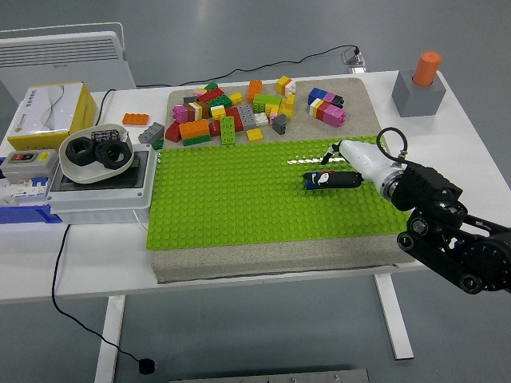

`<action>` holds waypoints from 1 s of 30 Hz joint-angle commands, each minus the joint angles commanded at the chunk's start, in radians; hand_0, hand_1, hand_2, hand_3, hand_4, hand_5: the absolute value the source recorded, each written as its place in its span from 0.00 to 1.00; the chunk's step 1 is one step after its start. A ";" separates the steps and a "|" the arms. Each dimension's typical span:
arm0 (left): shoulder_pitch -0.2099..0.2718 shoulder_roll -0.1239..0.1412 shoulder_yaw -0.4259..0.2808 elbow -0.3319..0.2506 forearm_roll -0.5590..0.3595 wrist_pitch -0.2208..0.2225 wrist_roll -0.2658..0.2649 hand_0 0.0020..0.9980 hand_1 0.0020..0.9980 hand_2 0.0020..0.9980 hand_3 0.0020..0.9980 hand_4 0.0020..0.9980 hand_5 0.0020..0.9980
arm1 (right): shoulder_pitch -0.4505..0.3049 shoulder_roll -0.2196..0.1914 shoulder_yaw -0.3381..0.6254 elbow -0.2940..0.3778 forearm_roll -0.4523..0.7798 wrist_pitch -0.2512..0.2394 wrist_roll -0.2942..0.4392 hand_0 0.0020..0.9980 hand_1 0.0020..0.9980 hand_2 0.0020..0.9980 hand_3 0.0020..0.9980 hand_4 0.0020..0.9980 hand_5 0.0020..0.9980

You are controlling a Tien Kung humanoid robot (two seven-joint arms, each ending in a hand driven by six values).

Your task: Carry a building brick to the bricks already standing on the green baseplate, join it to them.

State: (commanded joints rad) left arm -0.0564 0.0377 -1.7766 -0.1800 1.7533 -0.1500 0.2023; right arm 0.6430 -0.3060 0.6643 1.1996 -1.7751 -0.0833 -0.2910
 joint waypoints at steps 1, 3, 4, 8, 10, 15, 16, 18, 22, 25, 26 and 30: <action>0.000 -0.001 0.001 0.000 -0.001 0.000 0.000 0.77 0.76 0.80 0.85 0.95 0.89 | -0.005 -0.002 0.012 0.009 -0.002 -0.003 0.002 0.89 0.82 0.85 0.65 0.87 0.77; 0.000 -0.003 0.004 0.000 -0.003 0.001 0.000 0.77 0.76 0.80 0.85 0.95 0.89 | -0.030 -0.011 0.053 0.033 0.001 -0.016 0.014 0.89 0.81 0.84 0.65 0.86 0.74; -0.001 -0.004 0.005 0.000 -0.003 0.001 0.000 0.77 0.76 0.80 0.85 0.95 0.89 | -0.042 -0.015 0.067 0.040 0.004 -0.024 0.022 0.89 0.81 0.84 0.65 0.86 0.74; -0.005 -0.007 0.027 0.000 -0.021 0.001 -0.005 0.77 0.76 0.80 0.85 0.95 0.89 | -0.110 -0.040 0.142 0.073 0.082 -0.093 0.092 0.89 0.81 0.84 0.65 0.86 0.74; -0.008 -0.007 0.036 0.000 -0.027 0.000 -0.006 0.77 0.76 0.80 0.85 0.95 0.88 | -0.136 -0.043 0.163 0.091 0.139 -0.133 0.136 0.84 0.80 0.83 0.65 0.84 0.65; -0.019 -0.010 0.042 0.000 -0.010 0.000 -0.007 0.77 0.76 0.80 0.85 0.95 0.87 | -0.199 -0.026 0.231 0.133 0.296 -0.224 0.255 0.76 0.73 0.76 0.66 0.81 0.43; -0.021 -0.011 0.047 0.000 -0.008 0.002 -0.006 0.77 0.76 0.80 0.85 0.95 0.87 | -0.223 -0.021 0.256 0.139 0.337 -0.238 0.287 0.76 0.73 0.76 0.66 0.81 0.43; -0.023 -0.012 0.062 0.000 -0.017 0.008 -0.004 0.77 0.76 0.80 0.85 0.95 0.87 | -0.260 -0.021 0.294 0.146 0.398 -0.249 0.332 0.76 0.73 0.76 0.66 0.81 0.43; -0.026 -0.014 0.104 0.000 -0.051 0.023 0.000 0.77 0.76 0.80 0.84 0.92 0.83 | -0.346 -0.040 0.373 0.156 0.546 -0.238 0.430 0.71 0.68 0.72 0.67 0.82 0.37; -0.029 -0.012 0.114 0.000 -0.052 0.028 0.000 0.77 0.76 0.80 0.84 0.92 0.83 | -0.391 -0.044 0.425 0.167 0.644 -0.227 0.494 0.71 0.68 0.72 0.67 0.82 0.37; -0.031 -0.012 0.116 0.000 -0.048 0.029 0.001 0.77 0.76 0.80 0.84 0.92 0.83 | -0.397 -0.042 0.437 0.166 0.670 -0.225 0.512 0.71 0.68 0.72 0.67 0.82 0.37; -0.035 -0.013 0.121 0.000 -0.015 0.027 0.002 0.77 0.77 0.80 0.84 0.93 0.84 | -0.405 -0.029 0.468 0.158 0.781 -0.221 0.553 0.70 0.67 0.68 0.66 0.82 0.32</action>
State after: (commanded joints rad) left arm -0.0919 0.0246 -1.6553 -0.1800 1.7381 -0.1229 0.2042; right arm 0.2382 -0.3346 1.1326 1.3575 -0.9939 -0.3042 0.2618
